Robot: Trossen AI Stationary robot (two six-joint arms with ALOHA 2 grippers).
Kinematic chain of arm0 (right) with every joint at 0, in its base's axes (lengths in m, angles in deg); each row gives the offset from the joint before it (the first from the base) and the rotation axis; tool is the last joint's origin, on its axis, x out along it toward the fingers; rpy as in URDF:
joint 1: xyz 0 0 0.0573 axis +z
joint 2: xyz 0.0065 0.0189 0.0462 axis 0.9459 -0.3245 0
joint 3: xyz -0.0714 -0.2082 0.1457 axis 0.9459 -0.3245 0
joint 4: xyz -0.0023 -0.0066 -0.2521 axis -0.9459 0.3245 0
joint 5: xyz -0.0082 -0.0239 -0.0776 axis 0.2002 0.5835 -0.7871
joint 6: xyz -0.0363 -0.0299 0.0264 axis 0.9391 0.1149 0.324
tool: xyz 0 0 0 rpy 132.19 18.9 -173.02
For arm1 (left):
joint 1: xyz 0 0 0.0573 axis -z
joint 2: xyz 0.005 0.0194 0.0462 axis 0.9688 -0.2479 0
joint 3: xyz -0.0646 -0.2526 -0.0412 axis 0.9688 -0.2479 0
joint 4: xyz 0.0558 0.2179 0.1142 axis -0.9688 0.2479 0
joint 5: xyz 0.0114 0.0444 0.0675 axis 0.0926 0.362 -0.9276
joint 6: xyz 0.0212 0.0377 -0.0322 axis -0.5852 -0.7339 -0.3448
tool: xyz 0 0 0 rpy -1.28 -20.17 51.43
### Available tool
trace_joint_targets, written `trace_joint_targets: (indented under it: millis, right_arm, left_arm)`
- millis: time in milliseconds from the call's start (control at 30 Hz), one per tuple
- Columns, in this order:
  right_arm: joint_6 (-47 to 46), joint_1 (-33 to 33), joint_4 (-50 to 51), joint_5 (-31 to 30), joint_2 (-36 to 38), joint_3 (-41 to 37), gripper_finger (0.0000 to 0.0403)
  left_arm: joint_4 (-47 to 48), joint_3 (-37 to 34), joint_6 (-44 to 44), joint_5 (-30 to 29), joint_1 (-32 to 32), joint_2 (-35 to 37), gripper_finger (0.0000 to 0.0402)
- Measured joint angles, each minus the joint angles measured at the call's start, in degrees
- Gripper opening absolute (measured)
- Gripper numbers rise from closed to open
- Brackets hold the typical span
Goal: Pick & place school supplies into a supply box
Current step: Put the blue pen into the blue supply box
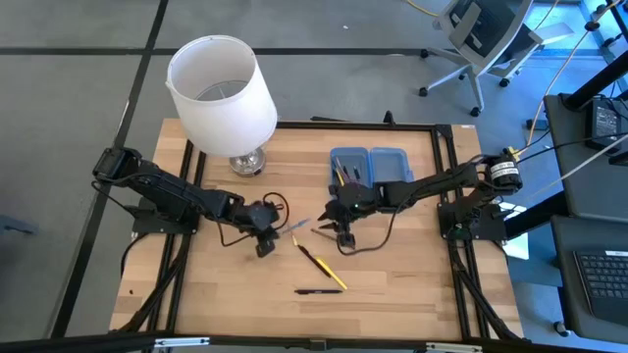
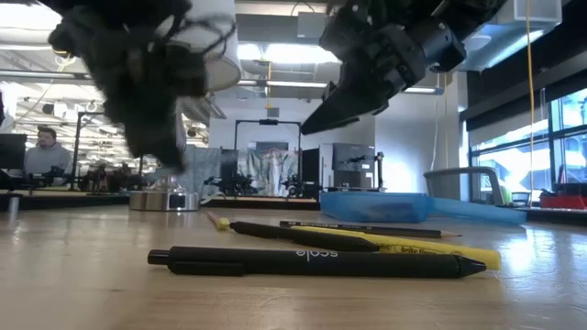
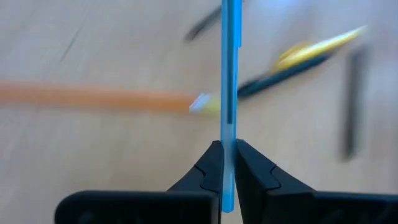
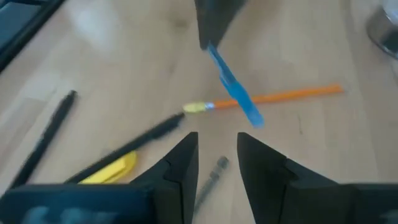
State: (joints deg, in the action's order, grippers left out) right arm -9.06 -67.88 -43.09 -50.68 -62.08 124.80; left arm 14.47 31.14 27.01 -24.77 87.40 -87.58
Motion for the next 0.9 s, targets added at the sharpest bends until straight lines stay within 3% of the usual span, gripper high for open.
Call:
trace_joint_targets:
  millis: [167,400,733,900]
  right_arm:
    - [0.2,1.6,-1.6,0.0,0.4,0.0,0.0115]
    - [-1.8,2.4,-3.8,0.0,2.1,0.1,0.0115]
    - [-3.5,2.5,-9.7,0.1,4.7,0.1,0.0115]
    - [-5.6,2.5,-14.3,3.4,5.5,0.1,0.0115]
  left_arm:
    - [-11.2,0.1,-5.3,0.6,0.0,0.0,0.0013]
    - [-12.5,0.1,-5.5,0.0,-0.1,0.1,0.0013]
    - [-24.6,0.1,-9.9,-2.5,-0.1,0.1,0.0013]
    - [-27.6,0.2,-12.1,-4.6,-0.1,0.2,0.0013]
